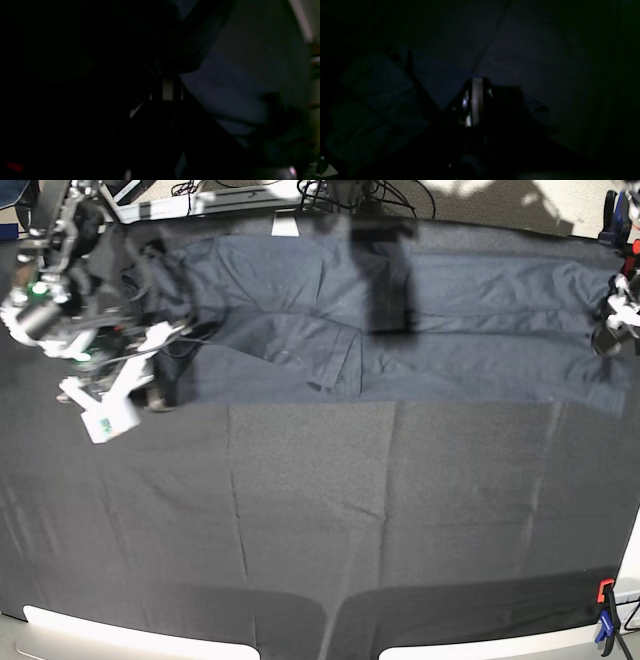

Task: Layout the t-shirt on the table in an organized manner, then fold the t-shirt properly
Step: 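Fold the left gripper's shirt end toward the right gripper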

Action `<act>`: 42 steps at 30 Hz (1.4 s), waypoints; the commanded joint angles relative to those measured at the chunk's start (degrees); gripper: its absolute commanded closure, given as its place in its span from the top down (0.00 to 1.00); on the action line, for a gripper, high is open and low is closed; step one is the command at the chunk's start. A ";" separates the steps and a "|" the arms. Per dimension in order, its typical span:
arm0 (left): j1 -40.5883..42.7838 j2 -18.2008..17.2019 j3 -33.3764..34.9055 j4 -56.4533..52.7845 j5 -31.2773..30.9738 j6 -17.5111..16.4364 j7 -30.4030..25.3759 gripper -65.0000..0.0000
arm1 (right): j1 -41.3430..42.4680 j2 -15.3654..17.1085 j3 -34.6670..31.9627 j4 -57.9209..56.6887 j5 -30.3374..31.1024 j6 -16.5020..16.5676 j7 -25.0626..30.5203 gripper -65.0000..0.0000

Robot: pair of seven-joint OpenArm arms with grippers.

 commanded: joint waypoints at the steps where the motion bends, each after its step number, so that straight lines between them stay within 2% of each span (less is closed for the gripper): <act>1: 0.48 -0.11 -0.33 3.63 -3.30 -0.78 1.09 0.00 | 0.48 0.55 0.85 1.07 0.76 0.83 1.38 0.00; 4: 3.54 4.44 -0.26 12.26 -5.42 -0.78 3.69 0.00 | 0.48 0.59 1.36 1.07 0.76 0.85 1.38 0.00; 8: 6.75 13.35 0.66 22.16 -5.75 -0.78 3.65 0.00 | 0.48 0.55 1.33 1.07 0.79 0.83 1.73 0.00; 11: 7.37 18.78 4.13 26.77 -5.75 -0.78 4.28 0.00 | 0.48 0.57 1.33 1.07 0.79 0.83 2.25 0.00; 14: 7.37 21.92 9.99 29.05 -5.60 -0.78 5.05 0.00 | 0.50 0.59 1.33 1.07 0.79 0.83 2.43 0.00; 17: 7.17 23.63 16.35 29.35 -4.35 1.16 4.83 0.00 | 0.48 0.59 1.33 1.05 0.76 0.83 2.38 0.00; 20: 7.04 24.81 21.97 29.35 -0.02 2.80 4.00 0.00 | 0.48 0.70 1.33 1.05 0.74 0.83 2.38 0.00; 26: 7.02 25.57 30.82 29.35 8.68 7.85 -2.56 0.00 | 0.48 0.70 1.33 1.05 0.79 0.83 2.40 0.00; 32: 6.99 25.57 38.16 29.35 15.32 10.82 -5.77 0.00 | 0.50 0.70 1.33 1.05 0.79 0.81 2.40 0.00; 35: 6.82 25.55 41.07 29.35 17.57 10.75 -6.99 0.00 | 0.48 0.70 1.33 1.07 0.79 0.81 2.40 0.00; 39: 5.05 25.55 45.18 29.35 17.64 9.64 -7.58 0.44 | 0.48 0.70 1.33 1.05 0.79 0.83 2.40 0.00; 40: 4.26 25.55 46.31 29.35 16.52 8.37 -7.58 0.49 | 0.48 0.70 1.33 1.05 0.79 0.83 2.40 0.00; 42: 2.58 25.55 48.19 29.35 12.35 3.78 -7.56 0.49 | 0.48 0.70 1.33 1.05 0.76 0.81 2.38 0.00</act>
